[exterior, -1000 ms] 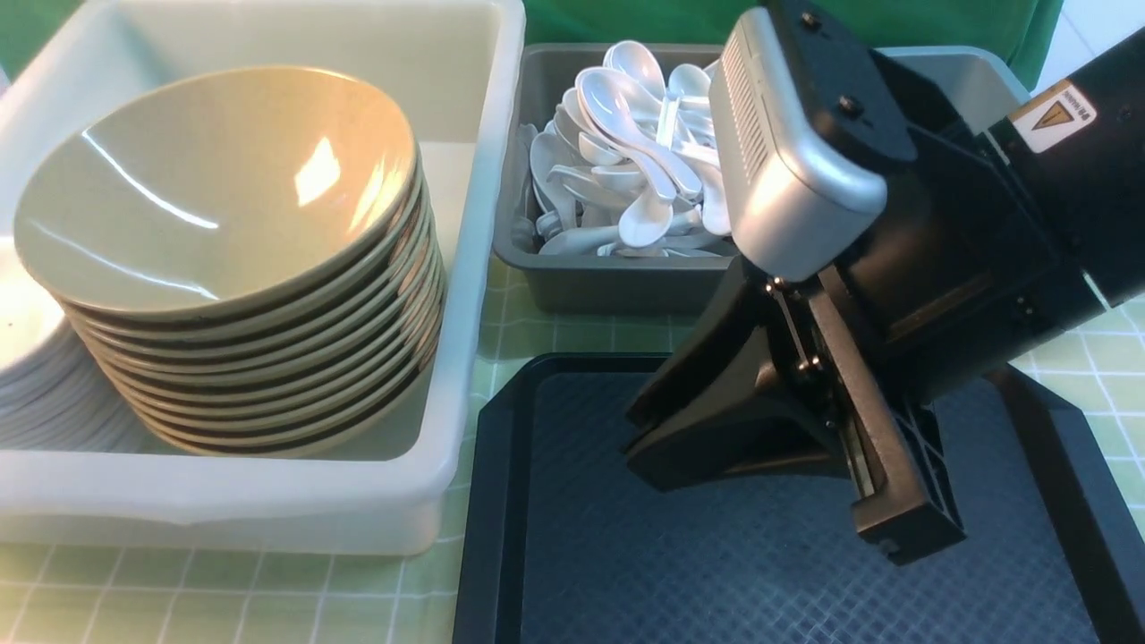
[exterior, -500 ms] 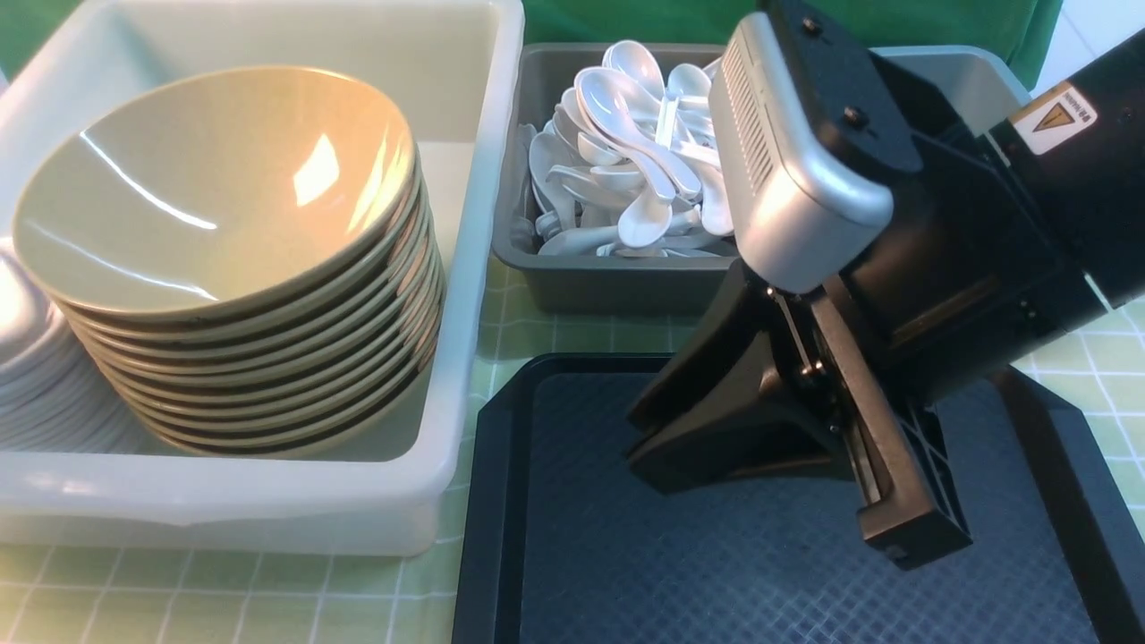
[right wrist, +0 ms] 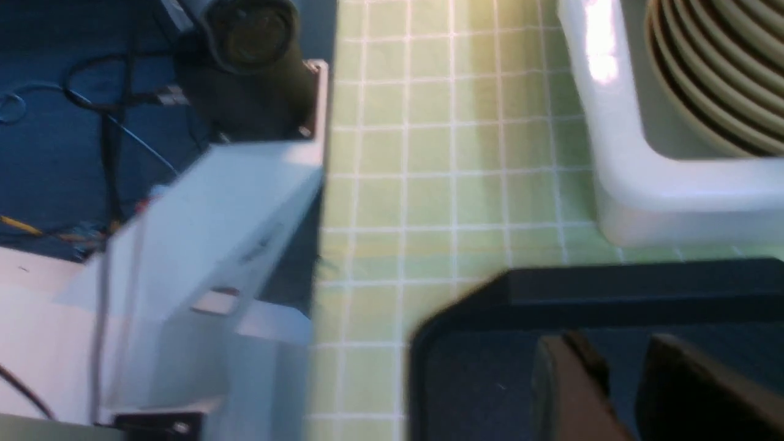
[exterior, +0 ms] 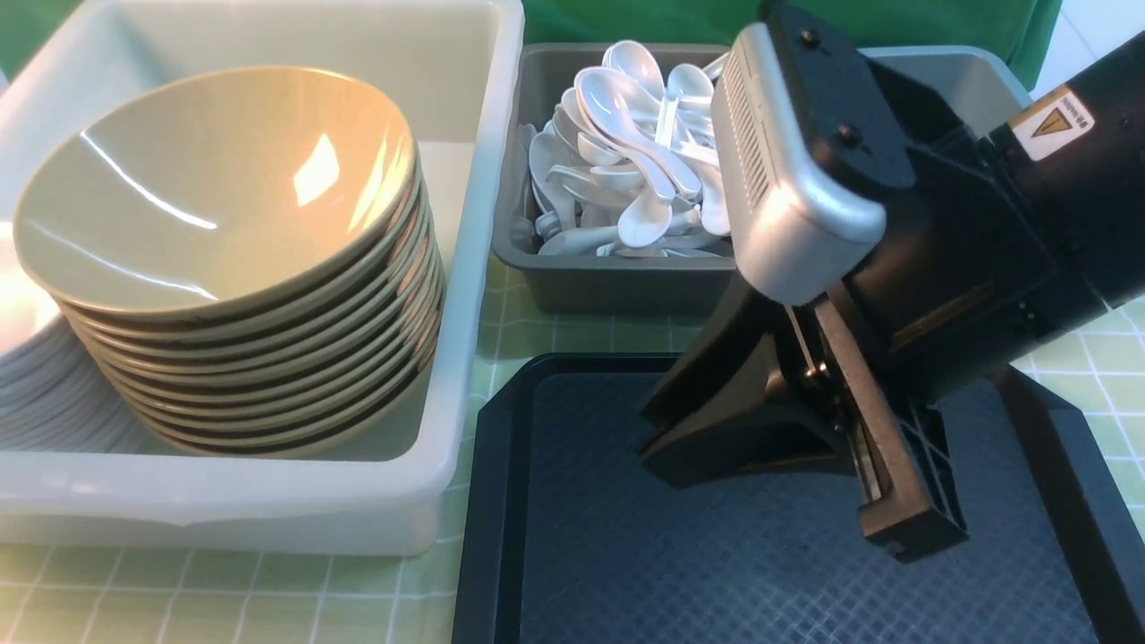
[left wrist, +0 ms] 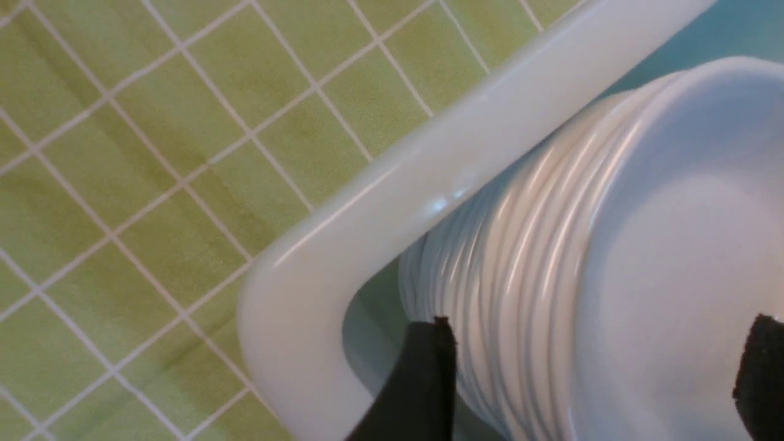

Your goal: On green table put chopsticks spoon bowls plates into blue grey white boxes.

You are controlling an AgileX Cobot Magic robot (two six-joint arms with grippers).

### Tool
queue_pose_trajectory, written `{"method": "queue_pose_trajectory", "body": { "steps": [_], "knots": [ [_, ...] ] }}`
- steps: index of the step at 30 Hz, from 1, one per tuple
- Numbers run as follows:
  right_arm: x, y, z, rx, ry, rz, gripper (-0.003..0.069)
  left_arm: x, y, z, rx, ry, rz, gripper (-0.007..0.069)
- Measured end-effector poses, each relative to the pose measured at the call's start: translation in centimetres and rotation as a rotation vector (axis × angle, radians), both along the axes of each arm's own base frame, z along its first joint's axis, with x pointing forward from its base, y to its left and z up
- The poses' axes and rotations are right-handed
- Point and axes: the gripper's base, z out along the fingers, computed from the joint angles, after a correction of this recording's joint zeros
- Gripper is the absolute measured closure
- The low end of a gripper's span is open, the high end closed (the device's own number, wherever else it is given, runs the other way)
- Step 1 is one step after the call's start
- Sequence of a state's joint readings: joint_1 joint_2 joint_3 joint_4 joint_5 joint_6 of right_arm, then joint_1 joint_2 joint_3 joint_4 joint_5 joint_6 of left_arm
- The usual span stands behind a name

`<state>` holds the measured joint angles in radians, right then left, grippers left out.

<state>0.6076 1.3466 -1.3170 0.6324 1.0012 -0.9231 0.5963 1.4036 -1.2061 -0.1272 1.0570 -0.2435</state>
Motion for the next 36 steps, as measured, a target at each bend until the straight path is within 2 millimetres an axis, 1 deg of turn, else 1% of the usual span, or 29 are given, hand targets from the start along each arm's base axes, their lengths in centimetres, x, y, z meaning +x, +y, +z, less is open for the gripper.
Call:
{"method": "queue_pose_trajectory", "body": {
  "steps": [1,3,6,7,9,11,12,13,14,16,17,18,20,21,22,23,24,25,26,27,28,29,31,32,33,34,35,36],
  "knots": [
    [0.3,-0.3,-0.1,-0.015,-0.002,-0.023,0.0474,0.0,-0.1,0.2,0.018,0.019,-0.018,-0.0027],
    [0.6,-0.6,-0.2,-0.024,0.001,-0.056,0.0473,0.0,-0.2,0.6,0.038,0.038,-0.045,-0.0038],
    [2.1,-2.3,-0.2,-0.031,0.027,-0.168,0.0468,0.3,-1.8,3.0,0.109,0.024,-0.165,-0.0039],
    [2.7,-3.1,-0.2,-0.029,0.041,-0.219,0.0468,0.5,-2.8,4.1,0.139,-0.007,-0.226,-0.0039],
    [4.2,-5.5,-0.2,-0.02,0.084,-0.371,0.0466,0.6,-6.3,7.0,0.201,-0.114,-0.399,-0.0038],
    [4.9,-7.5,0.1,-0.01,0.108,-0.485,0.0465,0.3,-9.4,8.9,0.233,-0.198,-0.539,-0.0029],
    [5.0,-8.0,0.2,-0.007,0.115,-0.514,0.0464,0.2,-9.8,9.1,0.237,-0.207,-0.554,-0.0025],
    [5.1,-9.8,0.3,0.005,0.127,-0.611,0.0464,-0.2,-11.7,9.9,0.249,-0.251,-0.647,-0.0003],
    [5.0,-11.0,0.4,0.017,0.128,-0.673,0.0463,-0.8,-13.6,10.5,0.261,-0.285,-0.738,0.0027],
    [4.1,-12.9,0.7,0.047,0.096,-0.772,0.0462,-1.8,-16.1,10.9,0.27,-0.325,-0.865,0.0095],
    [3.8,-13.2,0.7,0.055,0.088,-0.793,0.0462,-2.1,-16.6,10.9,0.27,-0.33,-0.889,0.0124],
    [2.4,-14.4,0.4,0.082,0.048,-0.865,0.046,-3.5,-18.4,10.7,0.26,-0.35,-0.985,0.0211],
    [0.4,-15.1,-0.2,0.117,-0.012,-0.924,0.0457,-5.5,-19.7,10.0,0.246,-0.367,-1.058,0.0339],
    [0.4,-15.1,-0.2,0.121,-0.019,-0.929,0.0457,-5.5,-19.7,10.0,0.246,-0.369,-1.056,0.0352],
    [-1.7,-15.4,-1.0,0.152,-0.081,-0.962,0.0455,-7.3,-20.1,9.2,0.234,-0.389,-1.087,0.0477],
    [-2.8,-15.6,-1.6,0.164,-0.12,-0.971,0.0454,-8.4,-20.1,8.6,0.227,-0.403,-1.088,0.0538],
    [-3.1,-15.6,-1.7,0.168,-0.127,-0.973,0.0454,-8.5,-20.1,8.2,0.223,-0.399,-1.087,0.0547],
    [-4.3,-15.7,-2.5,0.179,-0.156,-0.983,0.0454,-9.6,-19.9,7.8,0.22,-0.417,-1.082,0.0578],
    [-6.0,-15.8,-3.6,0.201,-0.203,-1.0,0.0454,-11.0,-19.5,6.8,0.204,-0.433,-1.059,0.0609],
    [-7.1,-16.0,-4.4,0.222,-0.235,-1.013,0.0453,-11.8,-19.3,6.2,0.199,-0.444,-1.047,0.0617],
    [-7.6,-16.0,-4.7,0.234,-0.252,-1.021,0.0453,-12.2,-19.2,5.9,0.194,-0.45,-1.04,0.0622],
    [-9.1,-16.1,-5.9,0.269,-0.292,-1.038,0.0453,-13.9,-18.9,4.8,0.166,-0.483,-1.009,0.0627],
    [-10.8,-16.3,-7.4,0.307,-0.341,-1.056,0.0452,-15.6,-18.6,3.5,0.117,-0.526,-0.973,0.0627],
    [-11.8,-16.4,-8.7,0.336,-0.375,-1.07,0.0451,-17.1,-18.3,2.9,0.089,-0.576,-0.949,0.0627],
    [-11.9,-16.5,-8.8,0.347,-0.383,-1.077,0.0451,-17.2,-18.3,2.8,0.081,-0.584,-0.942,0.0627],
    [-12.9,-16.7,-10.1,0.422,-0.421,-1.117,0.0448,-18.8,-18.0,1.8,0.038,-0.651,-0.91,0.0627],
    [-13.4,-16.8,-10.7,0.465,-0.449,-1.139,0.0447,-19.7,-17.9,1.3,0.014,-0.688,-0.896,0.0627],
    [-13.6,-16.9,-11.0,0.491,-0.466,-1.151,0.0446,-20.1,-17.9,1.0,0.004,-0.721,-0.885,0.0627]
  ]
}}
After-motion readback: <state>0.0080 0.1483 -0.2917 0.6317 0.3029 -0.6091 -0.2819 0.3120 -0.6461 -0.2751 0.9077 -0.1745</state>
